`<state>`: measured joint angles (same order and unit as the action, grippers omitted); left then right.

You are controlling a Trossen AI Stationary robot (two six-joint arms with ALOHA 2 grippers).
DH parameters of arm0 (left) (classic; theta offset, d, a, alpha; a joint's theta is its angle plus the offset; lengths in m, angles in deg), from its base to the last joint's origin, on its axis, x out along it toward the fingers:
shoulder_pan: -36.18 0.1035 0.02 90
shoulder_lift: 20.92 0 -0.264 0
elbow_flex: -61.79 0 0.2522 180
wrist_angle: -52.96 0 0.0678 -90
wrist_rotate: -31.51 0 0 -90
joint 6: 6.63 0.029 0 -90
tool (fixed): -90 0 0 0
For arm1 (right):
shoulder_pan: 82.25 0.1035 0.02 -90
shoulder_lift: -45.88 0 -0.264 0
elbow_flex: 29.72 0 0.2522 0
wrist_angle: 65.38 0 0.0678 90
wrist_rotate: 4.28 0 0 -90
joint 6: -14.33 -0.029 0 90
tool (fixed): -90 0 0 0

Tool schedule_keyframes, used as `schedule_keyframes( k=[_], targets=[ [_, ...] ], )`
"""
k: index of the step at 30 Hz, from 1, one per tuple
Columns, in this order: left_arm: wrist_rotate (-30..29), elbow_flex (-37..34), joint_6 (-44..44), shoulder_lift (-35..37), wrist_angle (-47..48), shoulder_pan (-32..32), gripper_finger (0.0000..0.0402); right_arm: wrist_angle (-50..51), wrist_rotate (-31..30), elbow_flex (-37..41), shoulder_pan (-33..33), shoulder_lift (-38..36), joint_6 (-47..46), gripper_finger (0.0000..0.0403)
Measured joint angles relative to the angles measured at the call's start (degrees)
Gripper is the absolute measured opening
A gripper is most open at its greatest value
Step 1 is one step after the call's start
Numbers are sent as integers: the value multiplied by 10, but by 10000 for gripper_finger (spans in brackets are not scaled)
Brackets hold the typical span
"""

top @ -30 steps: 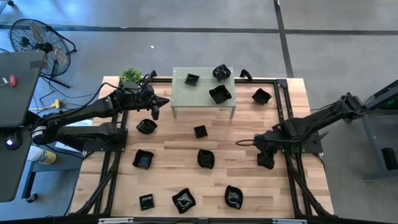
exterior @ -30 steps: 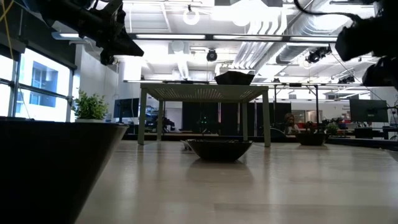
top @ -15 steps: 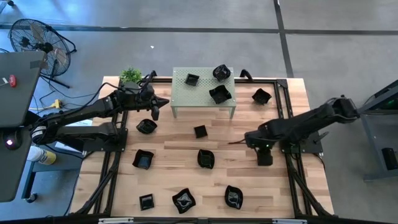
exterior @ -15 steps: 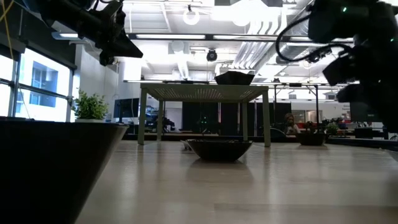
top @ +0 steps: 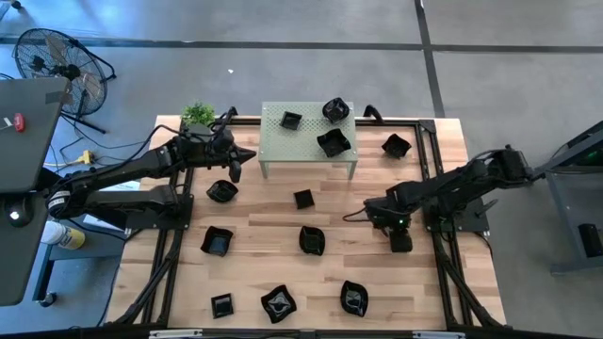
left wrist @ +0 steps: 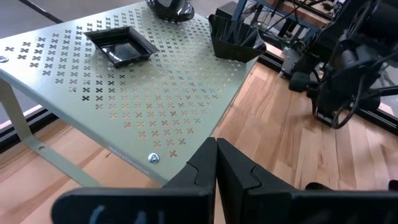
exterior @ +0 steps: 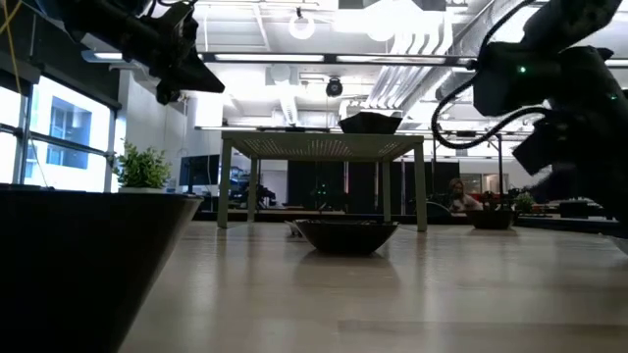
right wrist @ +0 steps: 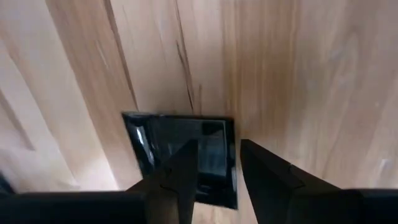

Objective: Pick & Place Mini shaped plates
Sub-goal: Stack the black square plate on top of the black square plate on the shelf

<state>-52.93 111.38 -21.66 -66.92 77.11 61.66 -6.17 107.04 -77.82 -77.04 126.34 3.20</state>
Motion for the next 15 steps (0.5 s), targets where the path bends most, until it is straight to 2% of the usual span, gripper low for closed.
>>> schedule_keyframes(
  k=[4,10,15],
  targets=[
    [0,0,0,0,1,0,1,-14,1,-6,-11,-2,-4,87],
    [0,0,0,0,1,0,1,-9,14,-4,-20,-2,-3,9],
    [0,0,0,0,1,0,1,-8,17,-4,-20,-2,-3,20]
  ],
)
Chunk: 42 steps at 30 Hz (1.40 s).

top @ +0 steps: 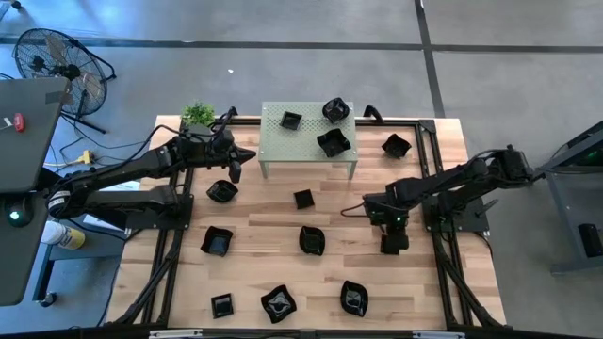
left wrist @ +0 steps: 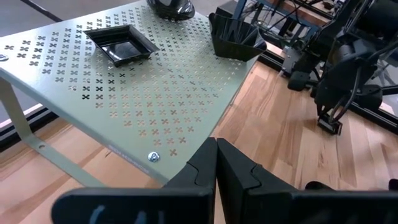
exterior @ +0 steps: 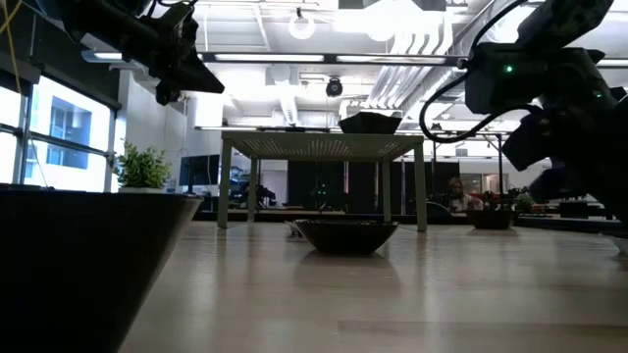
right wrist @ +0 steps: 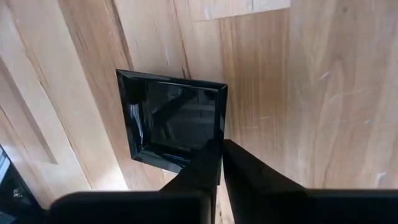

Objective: Pick & Place Mini shaped plates
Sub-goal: Stack the black square plate on top of the black square plate on the shelf

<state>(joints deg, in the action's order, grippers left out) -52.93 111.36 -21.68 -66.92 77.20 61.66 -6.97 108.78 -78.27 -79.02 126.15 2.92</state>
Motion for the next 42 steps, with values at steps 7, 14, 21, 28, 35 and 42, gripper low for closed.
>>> schedule_keyframes(
  k=[7,14,21,28,35,42],
  targets=[
    [0,0,2,0,0,0,1,-1,37,0,-1,-16,-27,4],
    [0,0,2,0,0,0,1,-24,48,0,-7,-112,-141,3],
    [0,0,2,0,0,0,1,-111,24,-1,-7,-238,-317,2],
    [-10,0,2,0,-1,0,1,-141,-94,-104,-18,-260,-377,2],
    [-21,0,2,0,-8,0,1,-195,-186,-273,-116,-157,-377,2],
    [-22,0,1,0,-14,0,1,-261,-196,-435,-229,16,-444,2]
  ],
)
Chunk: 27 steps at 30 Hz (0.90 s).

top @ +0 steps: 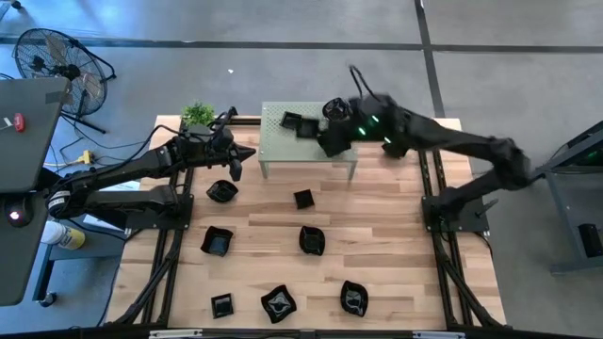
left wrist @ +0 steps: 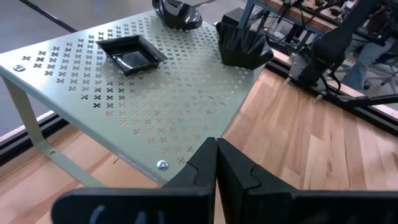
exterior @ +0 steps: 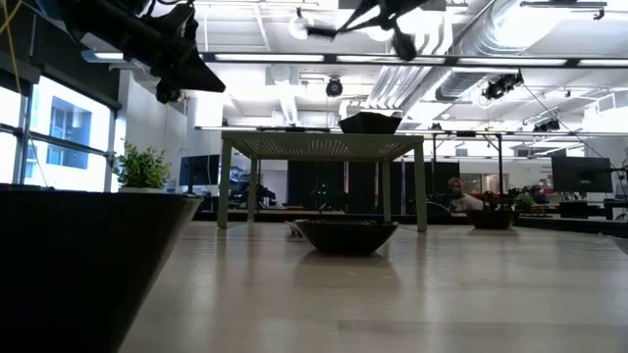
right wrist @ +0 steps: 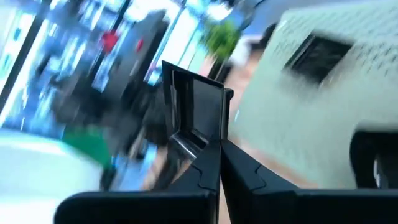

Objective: Pick & Place Mini shaped plates
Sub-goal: Stack the black square plate on top of the black square plate on the shelf

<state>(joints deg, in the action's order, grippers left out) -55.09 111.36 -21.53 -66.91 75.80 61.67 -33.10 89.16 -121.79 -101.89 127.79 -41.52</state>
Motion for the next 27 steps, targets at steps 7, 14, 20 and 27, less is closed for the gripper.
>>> schedule_keyframes(
  k=[7,14,20,27],
  targets=[
    [-1,0,-14,0,-22,0,1,19,5,-162,-56,165,-26,2],
    [-1,0,-19,0,-21,0,1,47,39,-202,-90,239,-81,1],
    [-1,0,-21,0,-21,0,1,66,45,-189,-113,254,-104,1],
    [-1,0,-21,0,-21,0,1,87,49,-184,-125,262,-108,1]
  ],
)
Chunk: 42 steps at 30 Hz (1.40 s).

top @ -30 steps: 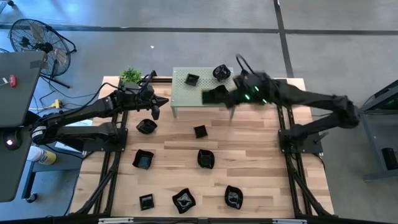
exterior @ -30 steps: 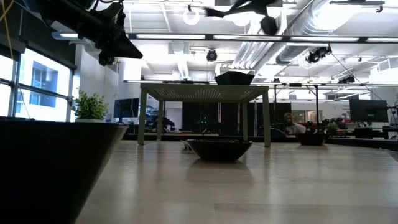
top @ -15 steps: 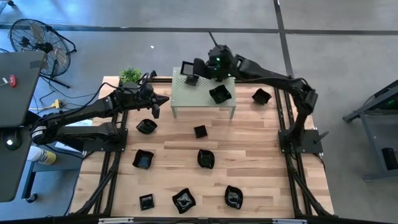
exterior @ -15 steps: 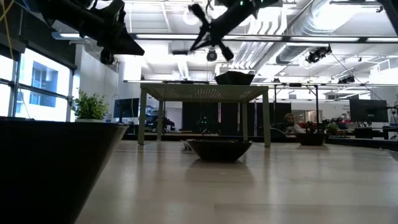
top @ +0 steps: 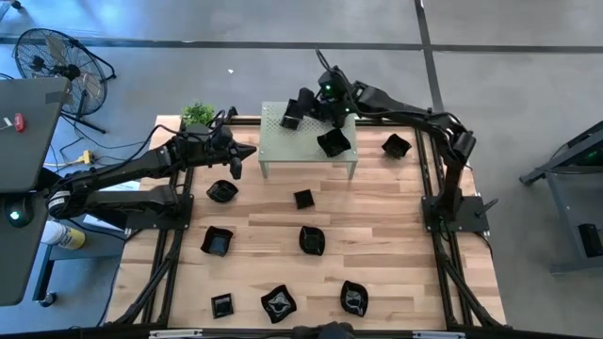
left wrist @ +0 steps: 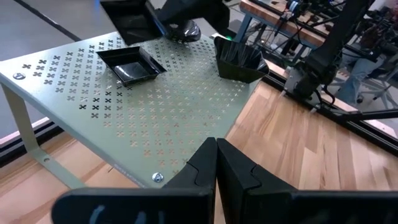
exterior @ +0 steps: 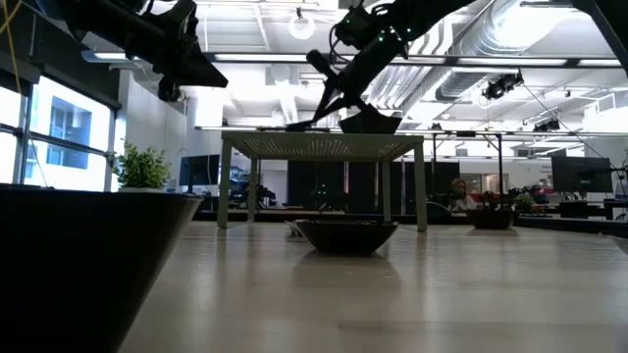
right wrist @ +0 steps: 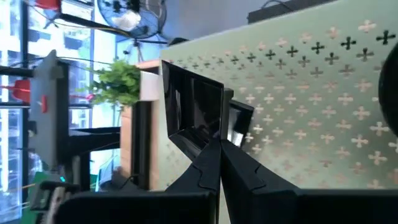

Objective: Pick & Place Mini shaped plates
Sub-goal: Stack the black square plate on top of the black square plate on the shelf

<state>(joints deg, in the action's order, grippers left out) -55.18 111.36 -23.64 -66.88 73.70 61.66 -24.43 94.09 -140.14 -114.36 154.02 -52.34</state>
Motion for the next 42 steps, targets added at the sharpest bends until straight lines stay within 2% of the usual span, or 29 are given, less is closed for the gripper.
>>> schedule_keyframes(
  k=[13,23,28,33,38,42],
  targets=[
    [2,0,-7,0,0,0,1,-24,12,1,-3,23,-5,3],
    [2,0,-13,0,0,0,1,-43,20,1,-2,23,11,58],
    [2,0,-13,0,0,0,1,-43,35,1,-2,22,40,67],
    [1,0,-13,0,0,0,1,-32,55,1,-4,-6,136,50],
    [1,0,-13,0,1,0,1,-20,39,-1,-5,-44,277,10],
    [1,0,-13,0,1,0,1,-20,31,-14,-7,-41,371,4]
  ],
)
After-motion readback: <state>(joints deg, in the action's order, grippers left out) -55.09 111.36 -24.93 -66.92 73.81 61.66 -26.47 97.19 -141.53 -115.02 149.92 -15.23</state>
